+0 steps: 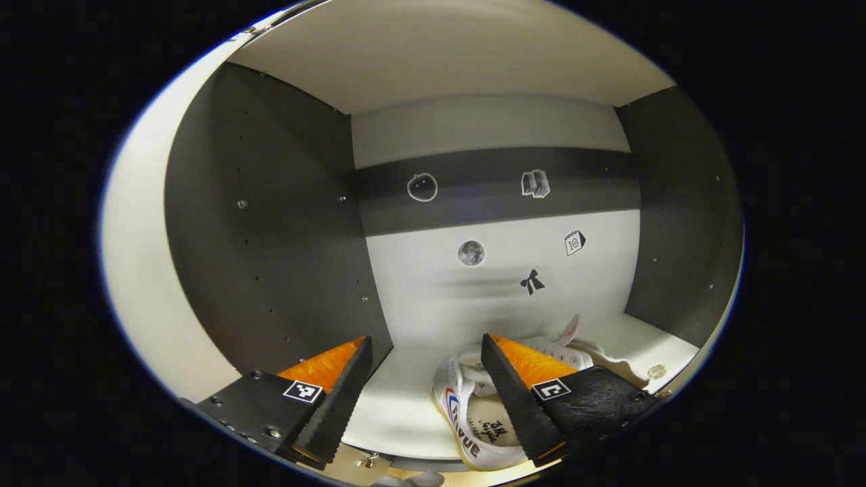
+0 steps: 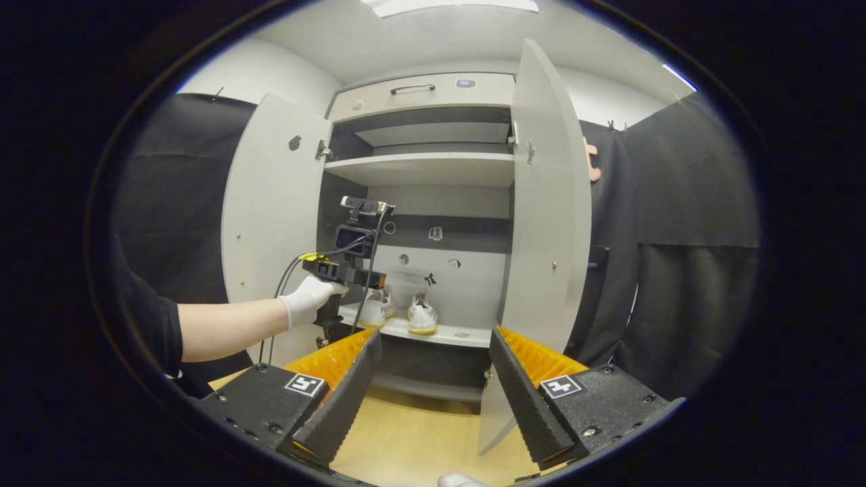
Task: Grab one shoe with the right hand and put it into the shoe cabinet, grab the other shoe with the left hand and put it into the shoe cabinet; then close the right door with the right hand and the left door with the left hand.
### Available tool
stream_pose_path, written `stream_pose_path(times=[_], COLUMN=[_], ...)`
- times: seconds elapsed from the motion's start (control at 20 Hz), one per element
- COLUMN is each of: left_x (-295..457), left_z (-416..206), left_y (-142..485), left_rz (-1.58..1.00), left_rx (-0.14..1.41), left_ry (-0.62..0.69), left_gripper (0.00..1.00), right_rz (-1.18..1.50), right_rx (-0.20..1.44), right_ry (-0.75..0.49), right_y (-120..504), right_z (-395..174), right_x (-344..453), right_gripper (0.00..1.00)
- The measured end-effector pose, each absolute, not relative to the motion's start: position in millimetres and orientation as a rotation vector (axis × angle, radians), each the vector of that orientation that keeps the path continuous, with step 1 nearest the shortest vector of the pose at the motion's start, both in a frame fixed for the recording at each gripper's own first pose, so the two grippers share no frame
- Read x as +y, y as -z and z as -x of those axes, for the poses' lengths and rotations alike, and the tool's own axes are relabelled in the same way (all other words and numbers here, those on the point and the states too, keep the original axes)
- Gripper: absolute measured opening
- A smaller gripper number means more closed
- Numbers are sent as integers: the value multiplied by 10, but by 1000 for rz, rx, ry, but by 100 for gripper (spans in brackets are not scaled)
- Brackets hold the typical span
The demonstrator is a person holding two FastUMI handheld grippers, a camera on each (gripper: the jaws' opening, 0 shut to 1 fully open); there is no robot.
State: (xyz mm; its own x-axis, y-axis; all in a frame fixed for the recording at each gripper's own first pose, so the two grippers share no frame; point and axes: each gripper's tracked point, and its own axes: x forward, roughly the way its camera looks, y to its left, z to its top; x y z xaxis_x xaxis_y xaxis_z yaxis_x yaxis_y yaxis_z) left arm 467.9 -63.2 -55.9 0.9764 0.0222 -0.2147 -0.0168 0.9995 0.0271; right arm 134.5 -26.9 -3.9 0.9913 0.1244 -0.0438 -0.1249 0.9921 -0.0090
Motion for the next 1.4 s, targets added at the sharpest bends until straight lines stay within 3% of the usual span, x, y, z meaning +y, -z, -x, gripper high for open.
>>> stream_pose_path(times=[0.3, 0.35, 0.75, 1.15, 1.4], left_x=[-711, -719, -872, -391, -53], left_z=[-4048, -3892, -2399, -1294, -872], left_y=[97, 9, -577, -202, 184], left_rz=[-4, -10, -9, -7, 15], left_rx=[126, 100, -81, -45, 11], left_ry=[30, 40, 136, 84, 29], left_gripper=[100, 96, 96, 96, 96], right_rz=[7, 4, -10, -17, -49], right_rx=[25, 20, -20, -5, 20], right_ry=[-95, -87, 22, 125, 269], right_y=[-34, -56, -194, -107, -34], right_z=[-1267, -1255, -1076, -1010, -1074], right_x=[-291, -309, -592, -941, -1660], right_gripper=[100, 100, 100, 100, 100])
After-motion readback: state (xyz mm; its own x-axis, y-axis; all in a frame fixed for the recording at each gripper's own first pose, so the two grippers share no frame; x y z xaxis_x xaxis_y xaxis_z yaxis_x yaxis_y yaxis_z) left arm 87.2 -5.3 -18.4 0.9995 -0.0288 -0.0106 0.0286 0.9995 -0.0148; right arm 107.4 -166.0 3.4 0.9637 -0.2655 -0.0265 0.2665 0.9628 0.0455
